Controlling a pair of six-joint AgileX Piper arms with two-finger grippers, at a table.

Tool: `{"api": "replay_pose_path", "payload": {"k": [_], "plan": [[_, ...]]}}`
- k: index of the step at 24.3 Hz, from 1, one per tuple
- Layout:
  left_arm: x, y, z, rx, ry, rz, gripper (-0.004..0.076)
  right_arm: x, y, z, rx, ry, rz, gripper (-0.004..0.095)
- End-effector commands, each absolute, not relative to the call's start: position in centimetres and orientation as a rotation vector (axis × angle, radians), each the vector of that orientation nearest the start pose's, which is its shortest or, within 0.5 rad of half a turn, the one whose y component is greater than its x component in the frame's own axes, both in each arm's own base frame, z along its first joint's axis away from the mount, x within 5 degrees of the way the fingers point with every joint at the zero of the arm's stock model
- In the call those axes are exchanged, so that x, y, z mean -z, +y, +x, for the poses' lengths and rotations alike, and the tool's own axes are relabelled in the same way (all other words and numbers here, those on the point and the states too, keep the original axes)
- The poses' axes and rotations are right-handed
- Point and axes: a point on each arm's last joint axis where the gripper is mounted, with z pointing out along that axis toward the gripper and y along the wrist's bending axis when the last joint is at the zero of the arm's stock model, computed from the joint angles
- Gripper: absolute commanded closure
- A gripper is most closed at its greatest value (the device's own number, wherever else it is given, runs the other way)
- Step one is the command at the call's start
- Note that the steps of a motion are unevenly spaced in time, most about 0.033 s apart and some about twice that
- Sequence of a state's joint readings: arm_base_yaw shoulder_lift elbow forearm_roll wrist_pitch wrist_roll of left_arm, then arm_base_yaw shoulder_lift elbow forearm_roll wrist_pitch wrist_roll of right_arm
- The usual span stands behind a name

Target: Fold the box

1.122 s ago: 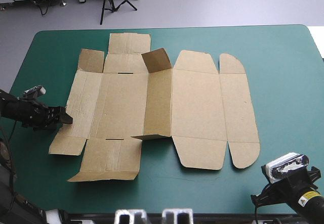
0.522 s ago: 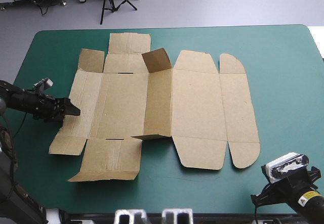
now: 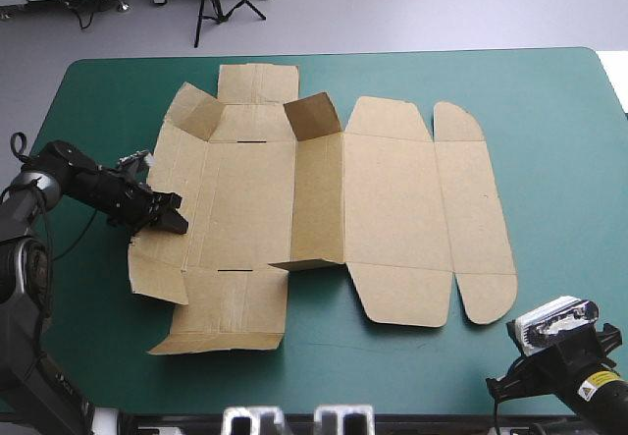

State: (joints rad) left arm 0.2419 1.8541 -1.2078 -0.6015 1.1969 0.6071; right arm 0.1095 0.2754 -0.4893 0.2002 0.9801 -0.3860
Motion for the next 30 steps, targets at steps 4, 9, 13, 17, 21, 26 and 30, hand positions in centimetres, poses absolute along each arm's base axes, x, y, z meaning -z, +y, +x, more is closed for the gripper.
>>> {"api": "replay_pose_path", "payload": {"k": [4, 9, 13, 17, 21, 26, 30], "plan": [[-21.4, 0.3, 32.6, 1.091, 2.819, 0.352, 0.0724, -29.0, 2.0, 4.5, -0.098, 2.099, -0.489, 0.0921], [-28.1, -3.3, 31.4, 0.906, 2.479, 0.889, 0.0731, -29.0, 2.0, 4.5, -0.098, 2.099, -0.489, 0.0921], [-35.0, -6.1, 30.2, 0.657, 2.343, 1.062, 0.073, -29.2, 2.0, 4.6, -0.093, 2.073, -0.479, 0.0921], [-40.6, -8.0, 29.6, 0.516, 2.204, 1.1, 0.073, -29.6, 2.0, 4.9, -0.094, 2.025, -0.452, 0.0921], [-44.2, -9.4, 29.0, 0.374, 2.096, 1.166, 0.073, -30.1, 2.3, 5.1, -0.153, 1.978, -0.409, 0.0921], [-46.2, -11.1, 28.0, 0.08, 1.962, 1.375, 0.073, -30.6, 2.5, 5.1, -0.198, 1.944, -0.385, 0.0921], [-46.3, -13.2, 27.6, -0.096, 1.87, 1.464, 0.073, -31.9, 2.6, 5.1, -0.201, 1.917, -0.384, 0.0921]]}}
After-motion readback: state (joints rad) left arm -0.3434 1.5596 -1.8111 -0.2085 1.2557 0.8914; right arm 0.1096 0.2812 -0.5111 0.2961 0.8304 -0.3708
